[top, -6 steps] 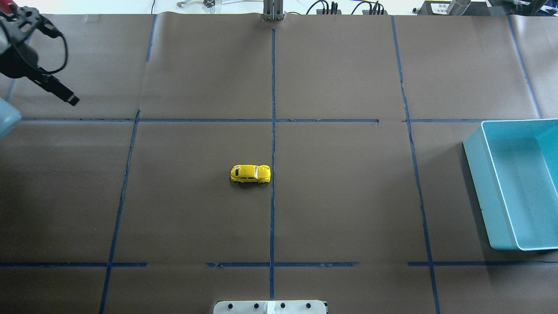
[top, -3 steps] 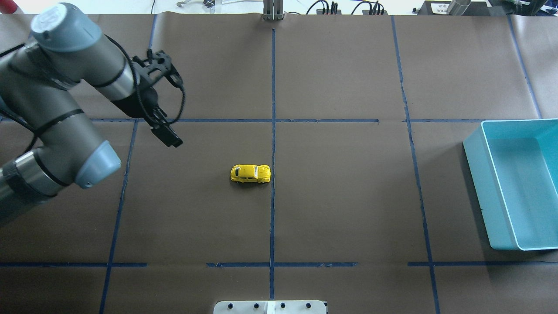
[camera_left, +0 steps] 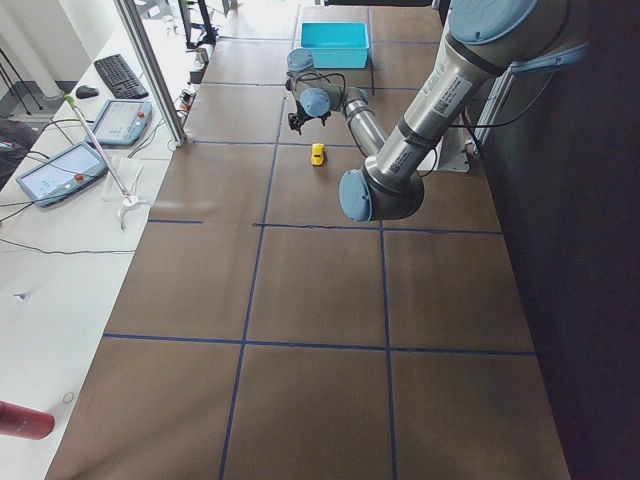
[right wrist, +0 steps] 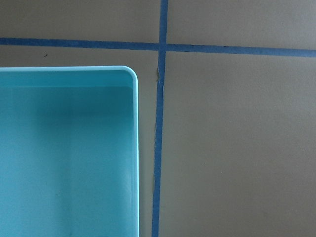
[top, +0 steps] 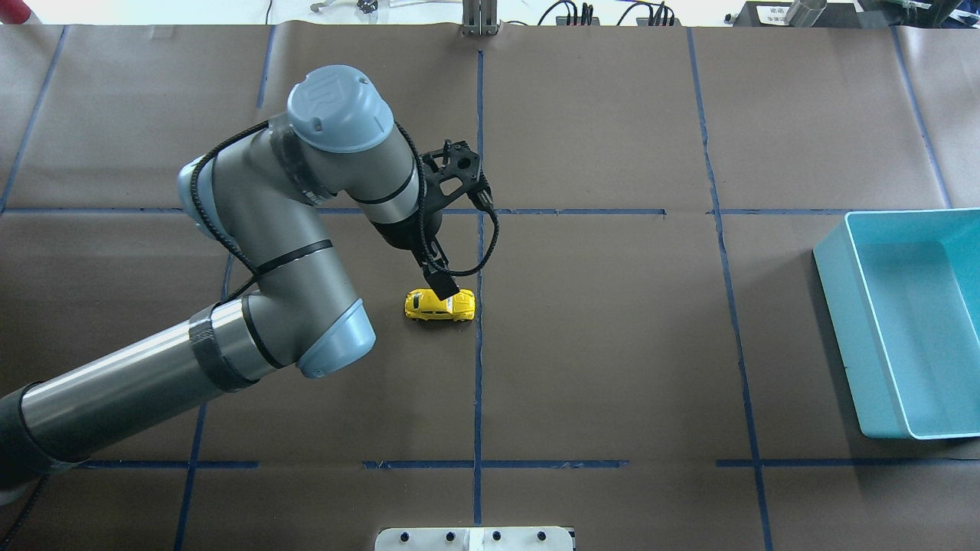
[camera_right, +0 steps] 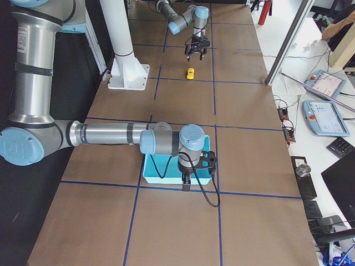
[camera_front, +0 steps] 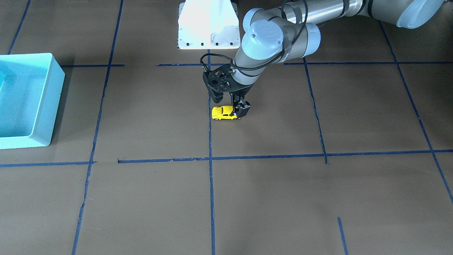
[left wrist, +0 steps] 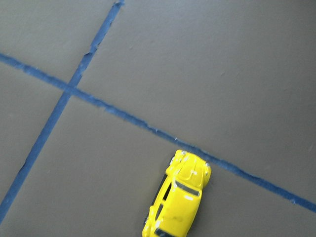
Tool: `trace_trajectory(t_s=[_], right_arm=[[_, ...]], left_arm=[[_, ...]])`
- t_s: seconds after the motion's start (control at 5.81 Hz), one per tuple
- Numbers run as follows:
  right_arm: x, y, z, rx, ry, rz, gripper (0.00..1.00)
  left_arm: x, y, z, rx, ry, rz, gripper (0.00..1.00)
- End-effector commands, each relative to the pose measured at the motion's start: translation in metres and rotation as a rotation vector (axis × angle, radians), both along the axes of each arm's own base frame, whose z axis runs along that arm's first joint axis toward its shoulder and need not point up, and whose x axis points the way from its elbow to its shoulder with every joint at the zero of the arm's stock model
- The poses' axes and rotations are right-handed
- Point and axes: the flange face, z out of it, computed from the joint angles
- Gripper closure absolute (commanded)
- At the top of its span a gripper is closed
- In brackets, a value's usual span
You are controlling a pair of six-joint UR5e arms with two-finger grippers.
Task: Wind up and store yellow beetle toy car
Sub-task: 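Lower the left gripper onto the yellow car and grip it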
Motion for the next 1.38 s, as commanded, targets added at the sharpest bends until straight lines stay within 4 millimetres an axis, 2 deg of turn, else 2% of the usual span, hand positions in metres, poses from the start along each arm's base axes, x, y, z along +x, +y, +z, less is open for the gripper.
trace_trajectory(t_s=[0.0, 0.17, 0.34, 0.52, 0.86, 1.2], right_arm=[[0.000, 0.000, 0.000, -0.001, -0.001, 0.000, 0.00], [0.000, 0.000, 0.000, -0.001, -0.001, 0.000, 0.00], [0.000, 0.000, 0.000, -0.001, -0.001, 0.000, 0.00], [0.000, -0.001, -0.001, 0.001, -0.001, 0.000, 0.00], [0.000, 0.000, 0.000, 0.000, -0.001, -0.001, 0.00], [0.000, 0.000, 0.000, 0.000, -0.001, -0.001, 0.00]], left_arm=[[0.038, -0.002, -0.039, 0.209, -0.080, 0.108, 0.00], [0.054, 0.005, -0.049, 0.309, -0.154, 0.159, 0.00], [0.060, 0.003, -0.056, 0.367, -0.221, 0.193, 0.00], [0.084, 0.025, -0.048, 0.433, -0.324, 0.223, 0.00], [0.105, 0.022, -0.022, 0.408, -0.400, 0.252, 0.00], [0.122, 0.031, -0.008, 0.451, -0.479, 0.233, 0.00]])
